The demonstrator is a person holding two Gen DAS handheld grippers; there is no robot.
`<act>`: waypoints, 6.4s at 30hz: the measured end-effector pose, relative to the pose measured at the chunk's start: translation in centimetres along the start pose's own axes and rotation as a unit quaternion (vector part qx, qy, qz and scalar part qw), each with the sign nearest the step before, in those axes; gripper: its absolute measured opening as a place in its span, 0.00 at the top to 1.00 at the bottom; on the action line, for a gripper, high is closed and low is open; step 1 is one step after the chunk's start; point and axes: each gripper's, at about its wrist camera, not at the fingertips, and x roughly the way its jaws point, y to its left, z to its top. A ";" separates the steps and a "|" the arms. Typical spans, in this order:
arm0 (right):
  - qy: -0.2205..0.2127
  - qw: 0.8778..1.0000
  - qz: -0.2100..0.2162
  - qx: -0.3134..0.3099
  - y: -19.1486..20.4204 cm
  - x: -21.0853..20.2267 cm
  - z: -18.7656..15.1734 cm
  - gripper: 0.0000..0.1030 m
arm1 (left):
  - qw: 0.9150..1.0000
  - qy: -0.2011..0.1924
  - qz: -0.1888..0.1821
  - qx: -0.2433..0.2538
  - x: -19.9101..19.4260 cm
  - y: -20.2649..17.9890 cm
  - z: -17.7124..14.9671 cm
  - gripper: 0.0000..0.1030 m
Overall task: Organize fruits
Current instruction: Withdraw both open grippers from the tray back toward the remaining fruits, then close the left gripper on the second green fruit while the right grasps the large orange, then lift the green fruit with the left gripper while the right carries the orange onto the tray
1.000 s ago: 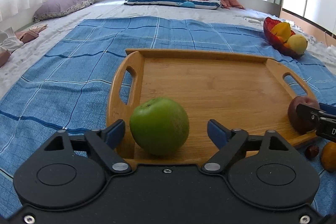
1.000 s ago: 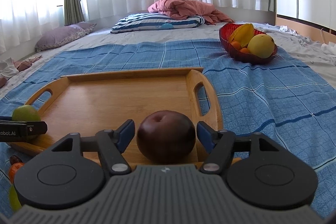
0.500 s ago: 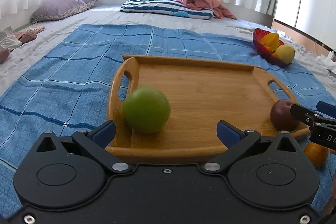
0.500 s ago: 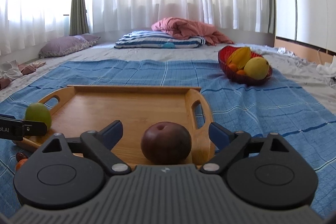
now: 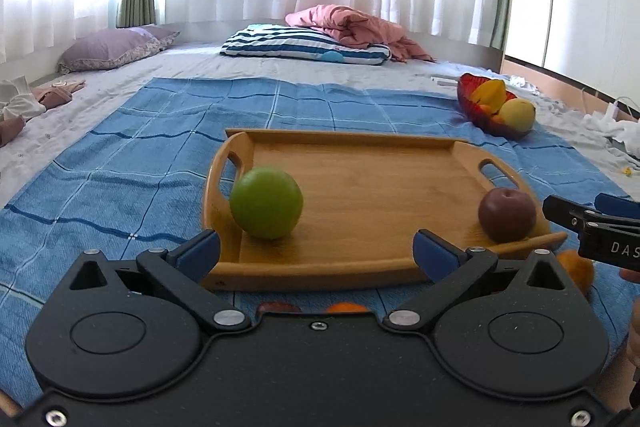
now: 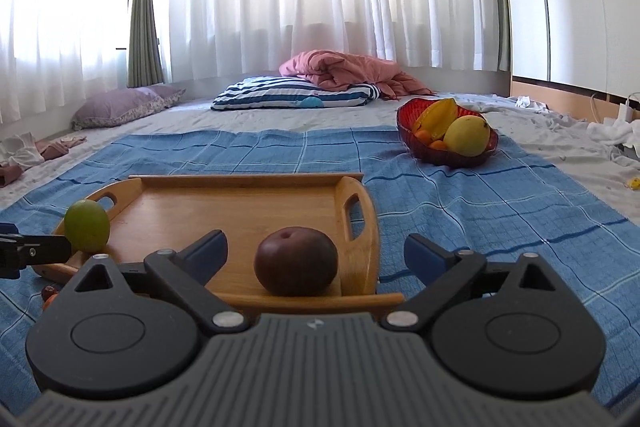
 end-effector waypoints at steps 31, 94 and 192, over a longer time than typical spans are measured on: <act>0.009 1.000 -0.001 0.021 -2.1 -2.8 -5.2 0.01 | 0.999 0.024 -0.040 0.023 -3.2 -3.3 -4.5 0.00; 0.024 1.000 -0.009 0.017 -0.2 -3.0 -6.2 0.45 | 0.998 0.058 -0.034 0.011 -3.7 -5.5 -5.8 0.45; 0.199 0.979 0.014 0.051 -0.8 15.6 5.3 0.46 | 0.991 0.106 0.035 -0.070 12.9 5.4 8.5 0.47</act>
